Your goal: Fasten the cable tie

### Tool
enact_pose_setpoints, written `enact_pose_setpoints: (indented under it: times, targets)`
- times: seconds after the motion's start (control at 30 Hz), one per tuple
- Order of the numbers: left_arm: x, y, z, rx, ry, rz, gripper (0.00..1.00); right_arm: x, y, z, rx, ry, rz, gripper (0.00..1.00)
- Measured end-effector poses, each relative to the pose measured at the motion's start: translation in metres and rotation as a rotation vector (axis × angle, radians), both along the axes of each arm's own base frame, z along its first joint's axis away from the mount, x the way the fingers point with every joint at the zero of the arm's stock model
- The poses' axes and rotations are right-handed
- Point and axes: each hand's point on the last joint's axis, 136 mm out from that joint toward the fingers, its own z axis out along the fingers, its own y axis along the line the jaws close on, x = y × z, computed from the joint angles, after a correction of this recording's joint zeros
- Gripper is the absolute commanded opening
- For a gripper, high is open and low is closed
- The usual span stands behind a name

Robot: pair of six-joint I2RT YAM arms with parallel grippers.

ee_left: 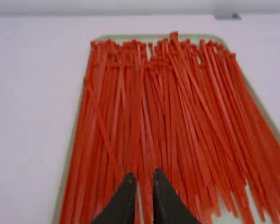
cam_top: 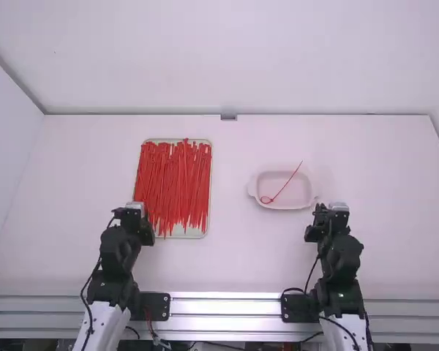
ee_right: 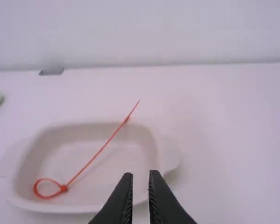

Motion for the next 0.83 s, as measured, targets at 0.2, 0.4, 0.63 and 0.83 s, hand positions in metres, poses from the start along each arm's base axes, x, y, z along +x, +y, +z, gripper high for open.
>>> enact_pose_setpoints:
  times: [0.2,0.4,0.63,0.83]
  targets:
    - [0.002,0.001,0.019,0.002,-0.084,0.006,0.0,-0.001,0.0,0.016,-0.003,-0.069,0.001,0.0]
    - [0.001,0.002,0.037,0.002,-0.161,0.011,0.0,-0.003,0.0,0.029,-0.004,-0.129,-0.001,0.0]
    - [0.0,0.002,0.056,0.002,-0.244,0.011,0.0,-0.003,0.0,0.033,0.0,-0.145,-0.002,0.0]
    - [-0.002,0.002,0.066,0.001,-0.289,0.012,0.0,-0.003,0.0,0.033,-0.004,-0.145,-0.002,0.0]
